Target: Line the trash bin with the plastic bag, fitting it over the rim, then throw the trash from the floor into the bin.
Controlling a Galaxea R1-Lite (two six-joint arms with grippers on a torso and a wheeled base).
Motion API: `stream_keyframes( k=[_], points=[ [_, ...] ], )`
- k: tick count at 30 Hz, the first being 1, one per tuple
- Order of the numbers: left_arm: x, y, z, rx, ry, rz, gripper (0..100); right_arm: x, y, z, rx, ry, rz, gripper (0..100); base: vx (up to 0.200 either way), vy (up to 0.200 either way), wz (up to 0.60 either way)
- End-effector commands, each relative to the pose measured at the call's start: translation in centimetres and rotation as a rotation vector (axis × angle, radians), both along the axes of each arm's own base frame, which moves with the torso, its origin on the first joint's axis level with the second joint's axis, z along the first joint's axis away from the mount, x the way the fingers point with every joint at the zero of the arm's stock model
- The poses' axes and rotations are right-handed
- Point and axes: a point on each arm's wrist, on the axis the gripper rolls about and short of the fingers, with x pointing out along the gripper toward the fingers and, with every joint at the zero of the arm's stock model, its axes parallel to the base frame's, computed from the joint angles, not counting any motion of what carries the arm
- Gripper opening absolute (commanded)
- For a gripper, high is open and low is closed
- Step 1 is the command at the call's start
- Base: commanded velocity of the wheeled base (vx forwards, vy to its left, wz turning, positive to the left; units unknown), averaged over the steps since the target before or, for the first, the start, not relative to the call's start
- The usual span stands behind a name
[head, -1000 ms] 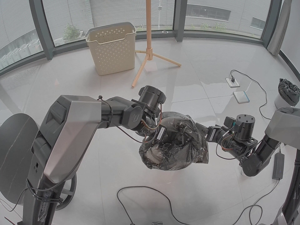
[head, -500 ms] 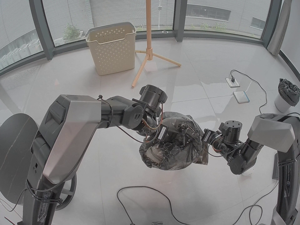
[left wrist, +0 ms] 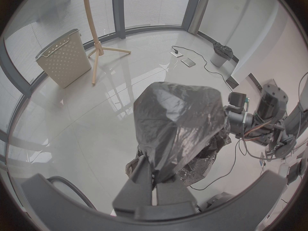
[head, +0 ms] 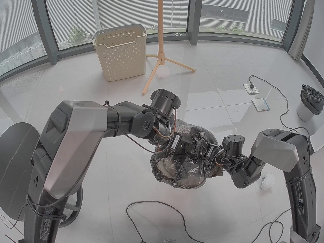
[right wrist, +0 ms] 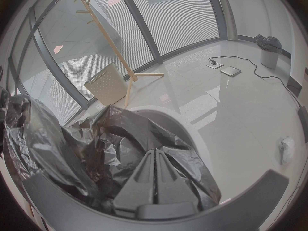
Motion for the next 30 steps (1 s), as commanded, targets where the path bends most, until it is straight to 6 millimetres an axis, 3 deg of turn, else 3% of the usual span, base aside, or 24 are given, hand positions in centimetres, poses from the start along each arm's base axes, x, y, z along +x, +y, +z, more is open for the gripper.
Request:
stream_keyframes(
  k=[1, 12, 16, 17, 19, 20, 22, 25, 30],
  points=[
    [-0.2, -0.2, 0.3, -0.003, -0.006, -0.005, 0, 1.0, 1.2, -1.8, -0.001, 0.004, 0.017, 0, 0.000, 0.000, 0.00],
    [-0.6, -0.6, 0.3, -0.001, -0.003, -0.016, 0, 2.0, 2.0, -2.7, 0.002, -0.003, 0.028, 0, 0.000, 0.000, 0.00],
    [-0.7, -0.8, 0.0, 0.004, 0.003, -0.020, 0, 2.2, 1.8, -0.5, 0.019, -0.044, 0.021, 0, 0.000, 0.000, 0.00],
    [-0.7, -0.9, -0.2, 0.006, 0.005, -0.022, 0, 1.9, 1.4, 2.3, 0.031, -0.084, 0.012, 0, 0.000, 0.000, 0.00],
    [-0.7, -0.9, -0.2, 0.006, 0.005, -0.022, 0, 1.4, 1.1, 3.4, 0.032, -0.090, 0.011, 0, 0.000, 0.000, 0.00],
    [-0.7, -0.9, -0.2, 0.006, 0.007, -0.022, 0, 0.4, 0.3, 5.8, 0.028, -0.109, 0.007, 0, 0.000, 0.000, 0.00],
    [-0.6, -0.9, -0.3, 0.007, 0.008, -0.020, 0, -0.4, -0.5, 7.7, 0.027, -0.128, 0.000, 0, 0.000, 0.000, 0.00],
    [-0.6, -0.8, -0.4, 0.009, 0.009, -0.020, 0, -1.7, -1.8, 9.5, 0.001, -0.138, -0.011, 0, 0.000, 0.000, 0.00],
    [-0.4, -0.6, -0.5, 0.010, 0.010, -0.015, 0, -3.8, -3.2, 10.2, -0.044, -0.118, -0.018, 0, 0.000, 0.000, 0.00]
  ],
)
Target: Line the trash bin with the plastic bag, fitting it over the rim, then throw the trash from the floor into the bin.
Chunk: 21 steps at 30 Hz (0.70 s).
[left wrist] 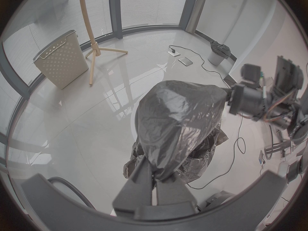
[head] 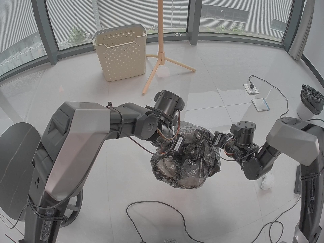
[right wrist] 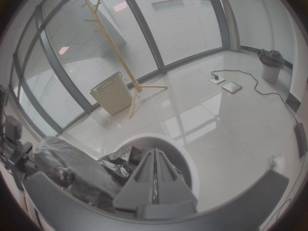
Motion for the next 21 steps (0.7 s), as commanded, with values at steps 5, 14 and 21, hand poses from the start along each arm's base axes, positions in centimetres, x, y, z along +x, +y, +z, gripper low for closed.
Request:
stream_keyframes(
  k=[5, 14, 21],
  points=[
    [0.3, 0.2, -0.5, 0.008, 0.007, 0.005, 0, -7.2, -1.0, 4.7, -0.034, 0.011, 0.051, 0, 0.000, 0.000, 0.00],
    [0.3, 0.2, -0.5, 0.009, 0.008, 0.006, 0, -12.9, 1.6, 2.9, -0.050, 0.145, 0.178, 0, 0.000, 0.000, 0.00],
    [0.3, 0.2, -0.6, 0.009, 0.009, 0.006, 0, -12.7, 2.3, -0.8, -0.016, 0.273, 0.154, 0, 0.000, 0.000, 0.00]
  ],
)
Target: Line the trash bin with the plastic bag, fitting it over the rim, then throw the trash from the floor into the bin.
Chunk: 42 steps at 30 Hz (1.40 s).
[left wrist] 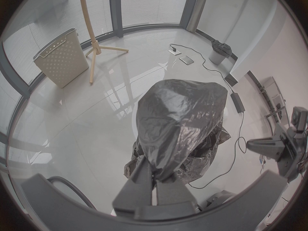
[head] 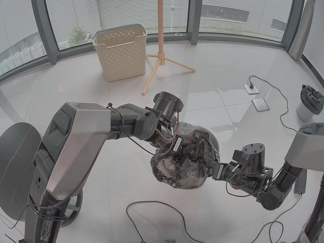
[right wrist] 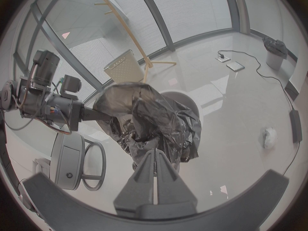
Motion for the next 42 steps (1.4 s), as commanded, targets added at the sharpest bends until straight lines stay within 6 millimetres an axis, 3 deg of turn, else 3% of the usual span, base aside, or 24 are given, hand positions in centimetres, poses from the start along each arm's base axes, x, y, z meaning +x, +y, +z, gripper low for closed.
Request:
stream_keyframes(
  k=[1, 8, 13, 14, 22, 42],
  points=[
    [0.0, 0.0, -0.1, 0.003, 0.003, 0.000, 0, 0.3, 0.5, -2.6, -0.016, 0.074, -0.007, 0, 0.000, 0.000, 0.00],
    [0.1, 0.0, -0.4, 0.006, 0.008, 0.000, 0, 0.0, 0.4, -5.4, -0.069, 0.152, -0.041, 0, 0.000, 0.000, 0.00],
    [0.1, -0.1, -0.6, 0.008, 0.012, 0.000, 0, -0.7, 0.3, -5.8, -0.085, 0.172, -0.029, 0, 0.000, 0.000, 0.00],
    [0.1, -0.1, -0.6, 0.008, 0.012, 0.000, 0, -0.7, 0.4, -5.9, -0.087, 0.172, -0.030, 100, 0.000, 0.000, 0.00],
    [0.1, -0.1, -0.7, 0.008, 0.014, -0.001, 0, 0.2, 0.5, -6.4, -0.083, 0.169, -0.042, 100, 0.000, 0.000, 0.00],
    [0.1, -0.1, -0.7, 0.007, 0.014, 0.000, 0, 3.0, 1.6, -10.3, -0.070, 0.134, -0.052, 100, 0.000, 0.000, 0.00]
  ],
)
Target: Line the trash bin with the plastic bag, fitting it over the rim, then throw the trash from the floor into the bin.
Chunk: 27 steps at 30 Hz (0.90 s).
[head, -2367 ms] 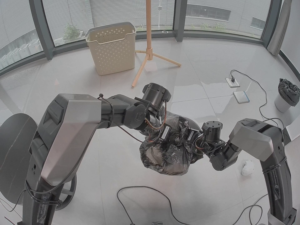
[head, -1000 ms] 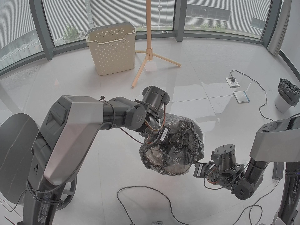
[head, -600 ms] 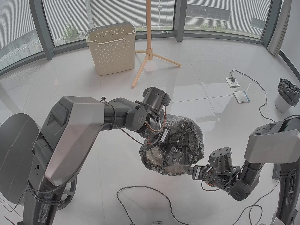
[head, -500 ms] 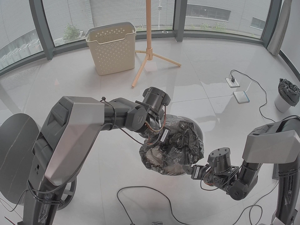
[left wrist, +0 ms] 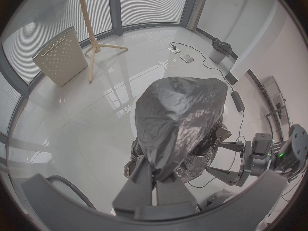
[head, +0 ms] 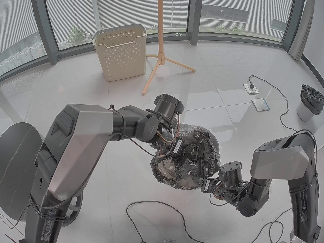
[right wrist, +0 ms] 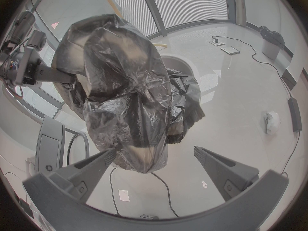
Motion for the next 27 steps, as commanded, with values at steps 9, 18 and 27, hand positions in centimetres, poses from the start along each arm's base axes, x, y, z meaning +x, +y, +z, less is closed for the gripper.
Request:
stream_keyframes(
  k=[9, 18, 27],
  points=[
    [0.0, 0.0, -0.1, 0.001, 0.000, 0.000, 0, 1.6, 0.2, -2.1, -0.002, 0.004, -0.018, 0, 0.000, 0.000, 0.00],
    [0.3, 0.3, 0.1, -0.005, 0.000, 0.005, 0, 1.8, -0.4, 1.5, 0.035, -0.070, -0.035, 0, 0.000, 0.000, 0.00],
    [0.7, 1.1, 0.6, -0.017, -0.010, 0.019, 0, 1.3, -1.2, 8.1, 0.065, -0.222, -0.018, 0, 0.000, 0.000, 0.00]
  ],
)
